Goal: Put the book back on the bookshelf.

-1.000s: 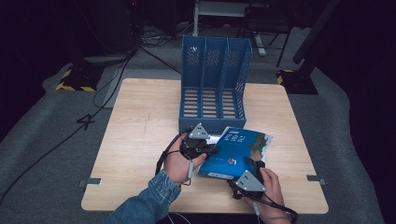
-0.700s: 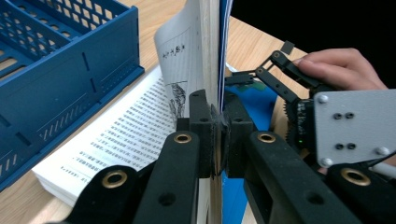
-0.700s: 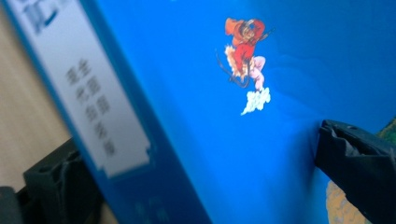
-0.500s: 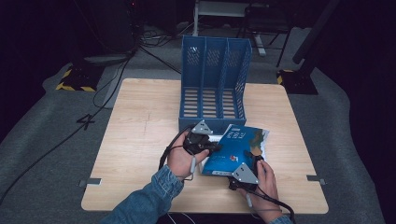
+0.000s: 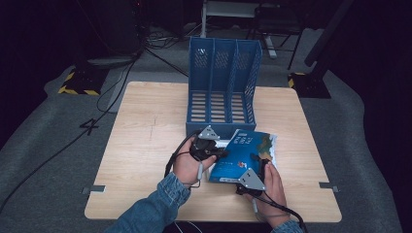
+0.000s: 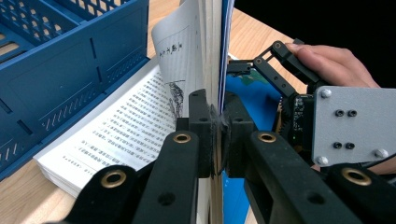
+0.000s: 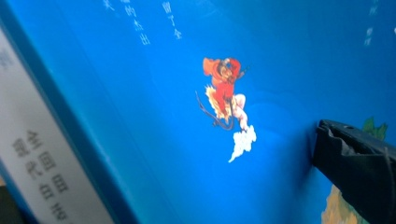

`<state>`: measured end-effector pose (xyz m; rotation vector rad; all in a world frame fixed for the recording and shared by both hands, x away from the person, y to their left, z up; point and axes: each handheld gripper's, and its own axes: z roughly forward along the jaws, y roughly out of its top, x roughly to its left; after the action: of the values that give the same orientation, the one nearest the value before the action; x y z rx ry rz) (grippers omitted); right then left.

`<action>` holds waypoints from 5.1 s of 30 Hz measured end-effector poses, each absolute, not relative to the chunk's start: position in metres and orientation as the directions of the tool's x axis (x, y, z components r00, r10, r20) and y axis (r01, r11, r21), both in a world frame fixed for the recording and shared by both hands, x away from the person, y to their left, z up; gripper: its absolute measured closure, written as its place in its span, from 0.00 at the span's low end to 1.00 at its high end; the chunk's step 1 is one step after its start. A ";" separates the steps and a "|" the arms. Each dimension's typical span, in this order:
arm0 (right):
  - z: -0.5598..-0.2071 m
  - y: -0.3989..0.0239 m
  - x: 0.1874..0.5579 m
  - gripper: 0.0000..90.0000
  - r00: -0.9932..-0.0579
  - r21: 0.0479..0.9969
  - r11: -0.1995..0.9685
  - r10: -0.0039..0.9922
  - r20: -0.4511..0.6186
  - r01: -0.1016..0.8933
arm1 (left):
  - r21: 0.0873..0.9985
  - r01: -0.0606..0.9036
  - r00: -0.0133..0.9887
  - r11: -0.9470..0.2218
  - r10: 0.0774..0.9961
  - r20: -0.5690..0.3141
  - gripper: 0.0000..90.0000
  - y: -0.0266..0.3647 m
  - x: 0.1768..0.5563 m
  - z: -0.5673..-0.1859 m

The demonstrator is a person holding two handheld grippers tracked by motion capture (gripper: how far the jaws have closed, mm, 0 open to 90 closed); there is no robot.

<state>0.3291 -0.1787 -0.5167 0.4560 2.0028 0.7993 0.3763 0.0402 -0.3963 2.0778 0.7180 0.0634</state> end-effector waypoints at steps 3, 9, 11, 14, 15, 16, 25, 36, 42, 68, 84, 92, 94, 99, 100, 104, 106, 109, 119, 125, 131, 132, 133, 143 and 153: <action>-0.516 -0.178 0.330 0.01 -0.526 0.691 0.722 0.592 -0.611 0.010 | 0.782 0.469 0.826 -0.410 0.518 -0.223 0.94 0.040 0.377 -0.397; -0.516 -0.178 0.335 0.02 -0.542 0.694 0.720 0.588 -0.600 0.013 | 0.791 0.473 0.816 -0.388 0.531 -0.227 0.94 0.042 0.379 -0.402; -0.515 -0.178 0.336 0.04 -0.551 0.698 0.716 0.589 -0.591 0.017 | 0.792 0.475 0.811 -0.383 0.539 -0.226 0.94 0.043 0.380 -0.404; -0.514 -0.176 0.334 0.16 -0.562 0.674 0.739 0.565 -0.604 0.019 | 0.792 0.482 0.802 -0.374 0.553 -0.227 0.94 0.043 0.381 -0.408; -0.513 -0.175 0.333 0.19 -0.560 0.656 0.754 0.550 -0.619 0.014 | 0.793 0.484 0.800 -0.371 0.555 -0.229 0.94 0.043 0.382 -0.409; -0.513 -0.175 0.333 0.19 -0.560 0.656 0.754 0.550 -0.619 0.014 | 0.793 0.484 0.800 -0.371 0.555 -0.229 0.94 0.043 0.382 -0.409; -0.508 -0.159 0.325 0.46 -0.542 0.436 0.900 0.361 -0.759 -0.012 | 0.766 0.529 0.772 -0.365 0.582 -0.256 0.93 0.052 0.388 -0.420; -0.500 -0.162 0.318 0.64 -0.524 0.379 0.924 0.303 -0.796 -0.043 | 0.778 0.598 0.691 -0.193 0.616 -0.378 0.69 0.099 0.397 -0.437; -0.488 -0.162 0.317 0.67 -0.536 0.414 0.910 0.340 -0.773 -0.020 | 0.786 0.598 0.614 -0.156 0.720 -0.324 0.63 0.139 0.404 -0.452; -0.369 -0.219 0.319 0.69 -0.370 0.980 0.192 0.915 -0.157 0.058 | 0.688 0.698 0.501 -0.199 0.822 -0.271 0.67 0.189 0.408 -0.500; -0.459 -0.233 0.296 0.68 -0.314 0.981 0.179 0.938 -0.146 0.078 | 0.690 0.690 0.517 -0.217 0.815 -0.261 0.67 0.187 0.407 -0.499; -0.470 -0.238 0.294 0.67 -0.300 0.979 0.172 0.945 -0.132 0.112 | 0.689 0.691 0.520 -0.216 0.812 -0.267 0.66 0.186 0.406 -0.499; -0.473 -0.238 0.295 0.67 -0.313 0.978 0.177 0.940 -0.133 0.115 | 0.691 0.692 0.520 -0.210 0.809 -0.274 0.65 0.186 0.407 -0.500; -0.476 -0.230 0.297 0.67 -0.339 0.963 0.241 0.922 -0.188 0.122 | 0.692 0.690 0.524 -0.212 0.806 -0.276 0.65 0.186 0.407 -0.501; -0.477 -0.227 0.297 0.67 -0.346 0.958 0.261 0.916 -0.205 0.122 | 0.695 0.689 0.524 -0.206 0.804 -0.281 0.64 0.187 0.407 -0.501; -0.478 -0.224 0.298 0.67 -0.354 0.950 0.284 0.908 -0.225 0.125 | 0.701 0.688 0.522 -0.190 0.799 -0.297 0.64 0.189 0.409 -0.503; -0.478 -0.224 0.298 0.67 -0.354 0.952 0.278 0.909 -0.218 0.127 | 0.710 0.679 0.528 -0.188 0.797 -0.293 0.63 0.191 0.409 -0.504; -0.477 -0.227 0.299 0.67 -0.356 0.958 0.256 0.914 -0.196 0.130 | 0.720 0.666 0.533 -0.196 0.800 -0.275 0.60 0.190 0.409 -0.505; -0.475 -0.228 0.300 0.67 -0.375 0.957 0.251 0.909 -0.181 0.148 | 0.722 0.655 0.544 -0.222 0.802 -0.246 0.58 0.187 0.409 -0.504; -0.477 -0.230 0.302 0.65 -0.397 0.959 0.237 0.904 -0.158 0.158 | 0.724 0.651 0.545 -0.226 0.804 -0.239 0.56 0.185 0.408 -0.504; -0.477 -0.230 0.304 0.62 -0.408 0.958 0.222 0.903 -0.131 0.184 | 0.724 0.652 0.544 -0.224 0.804 -0.241 0.56 0.185 0.408 -0.504; -0.476 -0.229 0.304 0.62 -0.408 0.957 0.220 0.904 -0.128 0.188 | 0.724 0.651 0.545 -0.226 0.803 -0.240 0.56 0.185 0.408 -0.504; -0.476 -0.230 0.305 0.61 -0.412 0.956 0.218 0.903 -0.122 0.196 | 0.724 0.653 0.545 -0.225 0.803 -0.242 0.55 0.185 0.408 -0.504; -0.472 -0.227 0.316 0.51 -0.400 0.926 0.248 0.908 -0.121 0.284 | 0.724 0.651 0.547 -0.228 0.803 -0.238 0.55 0.185 0.408 -0.504; -0.460 -0.213 0.339 0.54 -0.393 0.851 0.422 0.873 -0.289 0.312 | 0.722 0.656 0.544 -0.219 0.801 -0.251 0.54 0.185 0.408 -0.504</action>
<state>0.3390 -0.2133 -0.4601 1.0054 1.9127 0.9298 0.4084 0.1849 -0.5039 1.9510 1.1809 0.2208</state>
